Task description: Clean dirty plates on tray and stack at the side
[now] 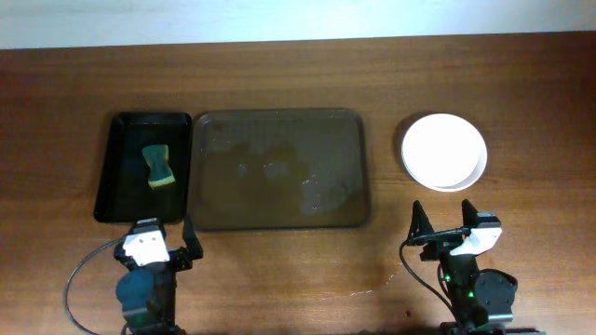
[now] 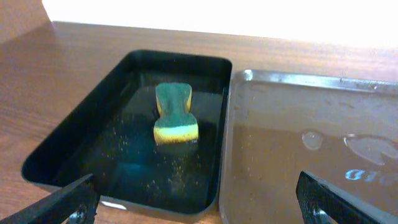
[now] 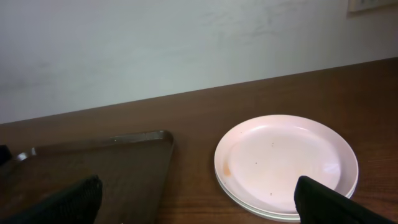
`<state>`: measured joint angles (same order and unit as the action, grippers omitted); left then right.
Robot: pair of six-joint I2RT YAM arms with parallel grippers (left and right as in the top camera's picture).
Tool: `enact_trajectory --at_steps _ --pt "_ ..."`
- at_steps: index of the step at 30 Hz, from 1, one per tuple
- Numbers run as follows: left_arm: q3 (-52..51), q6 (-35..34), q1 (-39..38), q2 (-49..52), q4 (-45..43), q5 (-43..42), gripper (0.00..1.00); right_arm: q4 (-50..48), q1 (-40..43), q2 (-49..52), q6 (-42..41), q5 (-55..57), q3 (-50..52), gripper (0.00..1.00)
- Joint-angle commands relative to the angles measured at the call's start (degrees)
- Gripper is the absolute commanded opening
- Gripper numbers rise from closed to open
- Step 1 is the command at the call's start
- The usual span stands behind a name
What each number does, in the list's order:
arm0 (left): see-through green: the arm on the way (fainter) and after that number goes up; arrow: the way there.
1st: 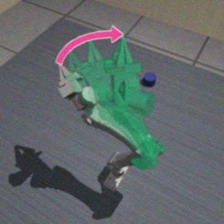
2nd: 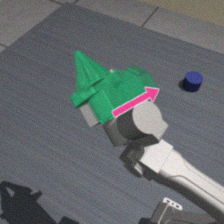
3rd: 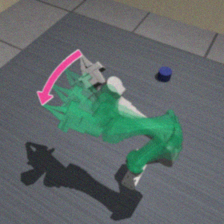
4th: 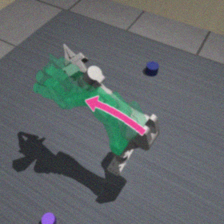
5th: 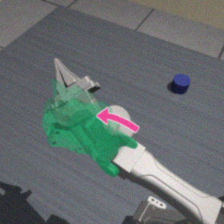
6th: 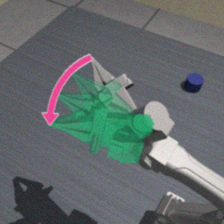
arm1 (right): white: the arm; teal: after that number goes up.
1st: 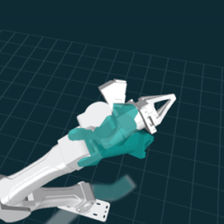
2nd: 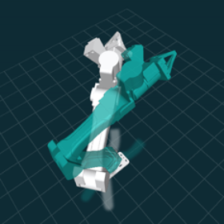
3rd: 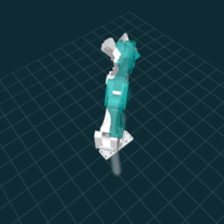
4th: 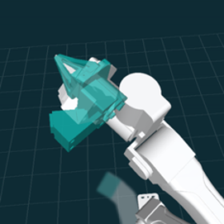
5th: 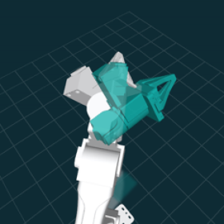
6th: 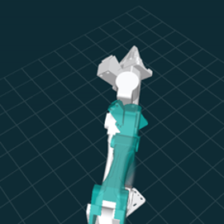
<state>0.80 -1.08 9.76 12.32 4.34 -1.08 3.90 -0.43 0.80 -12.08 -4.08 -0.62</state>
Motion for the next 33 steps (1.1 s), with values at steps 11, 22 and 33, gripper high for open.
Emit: enact_trajectory --at_steps 11,22,33 --pt "-0.3 0.9 -0.2 -12.0 0.3 -0.6 0.99 0.2 -0.4 -0.4 -0.4 0.3 0.3 0.98" --pt "-0.3 0.9 -0.2 -12.0 0.3 -0.6 0.99 0.2 -0.4 -0.4 -0.4 0.3 0.3 0.98" --pt "-0.3 0.9 -0.2 -12.0 0.3 -0.6 0.99 0.2 -0.4 -0.4 -0.4 0.2 0.3 0.98"
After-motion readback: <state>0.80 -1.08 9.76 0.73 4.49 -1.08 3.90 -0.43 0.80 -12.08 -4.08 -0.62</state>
